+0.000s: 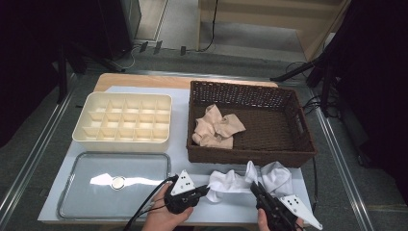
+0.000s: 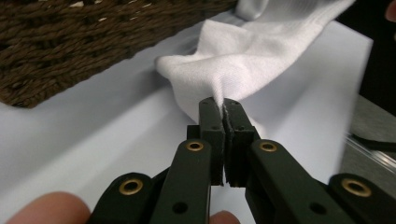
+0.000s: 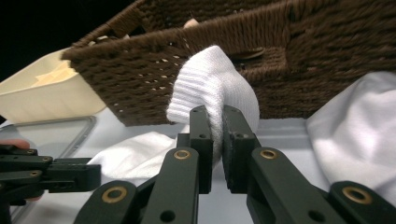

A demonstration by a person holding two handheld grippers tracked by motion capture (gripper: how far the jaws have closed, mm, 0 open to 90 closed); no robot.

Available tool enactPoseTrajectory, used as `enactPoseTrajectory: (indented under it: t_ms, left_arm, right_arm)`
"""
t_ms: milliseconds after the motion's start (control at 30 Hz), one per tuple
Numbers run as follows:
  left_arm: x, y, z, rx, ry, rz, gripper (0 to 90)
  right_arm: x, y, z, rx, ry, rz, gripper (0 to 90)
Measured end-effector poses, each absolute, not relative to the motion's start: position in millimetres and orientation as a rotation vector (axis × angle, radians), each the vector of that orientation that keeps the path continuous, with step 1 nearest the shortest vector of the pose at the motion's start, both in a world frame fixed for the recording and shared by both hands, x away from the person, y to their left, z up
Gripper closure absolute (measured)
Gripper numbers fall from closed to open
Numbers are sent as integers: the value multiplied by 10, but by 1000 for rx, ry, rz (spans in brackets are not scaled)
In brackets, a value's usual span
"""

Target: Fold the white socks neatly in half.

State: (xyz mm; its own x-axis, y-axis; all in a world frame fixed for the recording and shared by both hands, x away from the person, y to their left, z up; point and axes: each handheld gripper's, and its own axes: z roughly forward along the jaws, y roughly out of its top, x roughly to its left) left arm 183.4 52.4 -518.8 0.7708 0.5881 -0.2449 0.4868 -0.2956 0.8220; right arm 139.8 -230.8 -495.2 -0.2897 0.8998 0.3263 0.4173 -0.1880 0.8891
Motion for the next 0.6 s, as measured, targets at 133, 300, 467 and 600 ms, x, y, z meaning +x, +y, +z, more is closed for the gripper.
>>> enactPoseTrajectory:
  t_ms: [133, 300, 467, 600]
  left_arm:
    - [1767, 605, -5113, 2023, 727, -45, 895]
    - [1809, 635, -5157, 2093, 771, 45, 841]
    - [1996, 676, -5161, 2044, 889, 130, 776]
    - [2123, 692, -5214, 2030, 954, 202, 757]
  right_arm:
    - [1199, -2286, -4843, 1519, 1655, 1476, 847]
    - [1253, -2215, -4869, 1537, 1686, 1429, 841]
    - [1603, -2156, -4964, 1567, 1701, 1422, 797]
    - [1867, -2107, -5106, 1558, 1734, 1379, 754]
